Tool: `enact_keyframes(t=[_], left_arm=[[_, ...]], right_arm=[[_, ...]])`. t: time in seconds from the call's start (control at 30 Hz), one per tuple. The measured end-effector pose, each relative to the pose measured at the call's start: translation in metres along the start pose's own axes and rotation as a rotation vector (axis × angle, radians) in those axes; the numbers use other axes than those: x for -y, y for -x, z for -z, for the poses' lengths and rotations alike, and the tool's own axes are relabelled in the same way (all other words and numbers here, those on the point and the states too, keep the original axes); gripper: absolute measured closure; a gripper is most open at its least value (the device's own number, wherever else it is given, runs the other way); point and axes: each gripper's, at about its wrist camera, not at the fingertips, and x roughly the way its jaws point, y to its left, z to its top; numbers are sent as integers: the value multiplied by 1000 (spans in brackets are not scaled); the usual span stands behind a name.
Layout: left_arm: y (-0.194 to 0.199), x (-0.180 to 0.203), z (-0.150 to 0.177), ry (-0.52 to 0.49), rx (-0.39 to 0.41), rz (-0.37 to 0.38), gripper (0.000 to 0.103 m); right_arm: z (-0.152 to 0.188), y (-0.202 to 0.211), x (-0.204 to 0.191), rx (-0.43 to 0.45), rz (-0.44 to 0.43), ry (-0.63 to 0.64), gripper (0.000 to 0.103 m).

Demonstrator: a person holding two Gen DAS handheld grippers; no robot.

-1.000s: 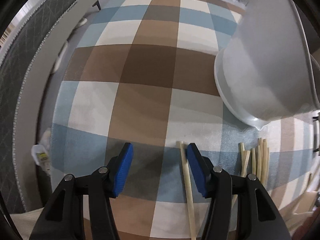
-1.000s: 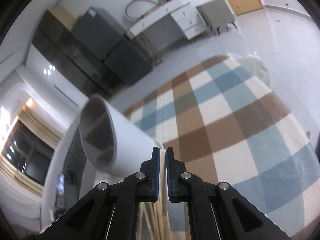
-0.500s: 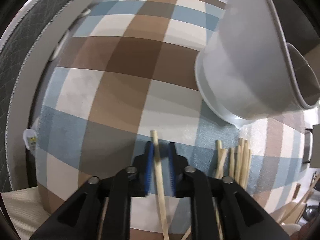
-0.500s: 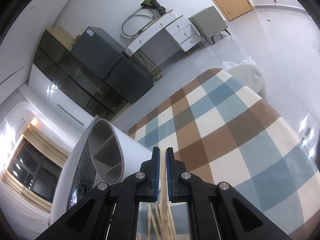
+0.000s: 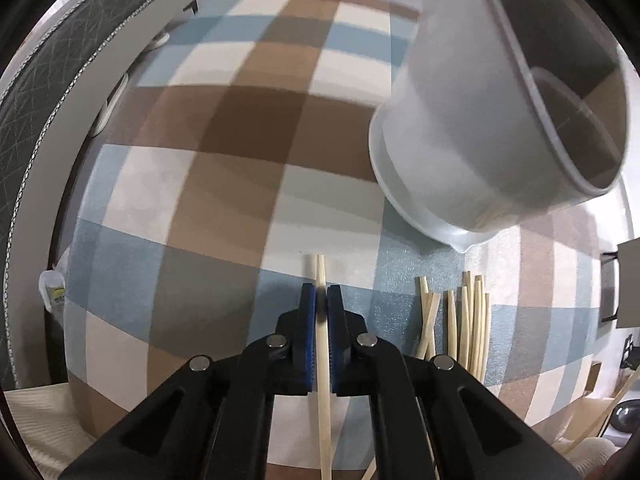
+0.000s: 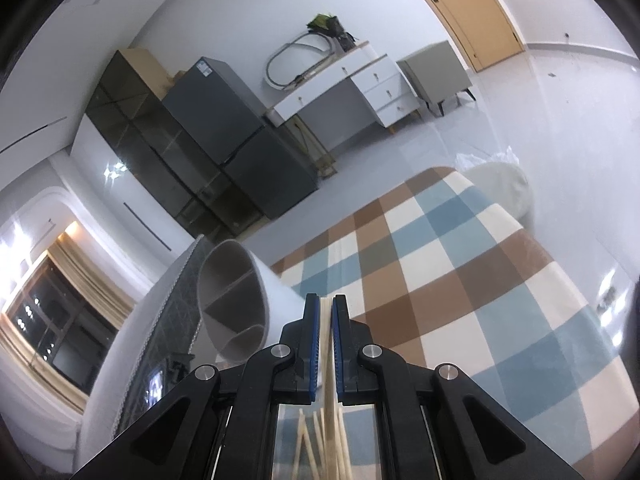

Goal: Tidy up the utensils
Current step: 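Lift both held chopsticks over the holder and open both tools to drop them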

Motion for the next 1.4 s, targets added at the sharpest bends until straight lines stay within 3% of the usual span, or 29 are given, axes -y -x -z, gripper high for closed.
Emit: enact_keyframes(t=[0.33,0.67,0.97,1.13,1.4], left_arm=[[100,-1,35,-145,335,129,102],[127,-15,40,-212,378,179,103],[173,-15,37,-265,430,239,103],[205,-10,11,-254,475,298,103],[250,9,-63,-239,565,350,103]], right_arm=[[22,35,-38,35,-1,108,97],[35,59,-77,76,-11,212,97],[13,71,-103,152,-36,254,98],[-22,65,-124,211,-79,272,98],[-93,31,-163,310,-137,339,98]])
